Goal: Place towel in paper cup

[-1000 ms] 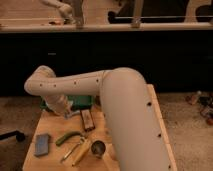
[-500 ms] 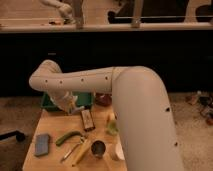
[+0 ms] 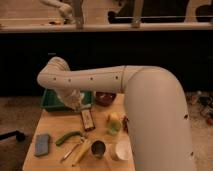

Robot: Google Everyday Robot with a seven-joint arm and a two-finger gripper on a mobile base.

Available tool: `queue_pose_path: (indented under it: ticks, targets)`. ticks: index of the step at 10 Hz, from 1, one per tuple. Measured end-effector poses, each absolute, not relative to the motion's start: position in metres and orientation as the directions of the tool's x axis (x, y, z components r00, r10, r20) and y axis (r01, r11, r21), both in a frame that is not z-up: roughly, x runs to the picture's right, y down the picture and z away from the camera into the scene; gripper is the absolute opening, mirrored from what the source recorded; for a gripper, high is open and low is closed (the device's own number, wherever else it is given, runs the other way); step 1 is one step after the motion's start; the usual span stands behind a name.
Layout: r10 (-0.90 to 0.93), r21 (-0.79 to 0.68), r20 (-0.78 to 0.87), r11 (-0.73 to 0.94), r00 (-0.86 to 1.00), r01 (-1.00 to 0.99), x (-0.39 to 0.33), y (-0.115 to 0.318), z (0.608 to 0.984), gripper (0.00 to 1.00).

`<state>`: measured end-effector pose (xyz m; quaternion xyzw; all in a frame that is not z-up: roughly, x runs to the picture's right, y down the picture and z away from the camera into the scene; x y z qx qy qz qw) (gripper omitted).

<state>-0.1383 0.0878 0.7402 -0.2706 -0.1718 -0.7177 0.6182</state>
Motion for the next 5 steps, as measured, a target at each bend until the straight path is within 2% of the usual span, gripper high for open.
queue_pose_path:
  ticks: [5]
  targets:
    - [-0.814,-0.122,0.579,-0.136,-0.041,0.983,-0.105,0.084,0.728,0.00]
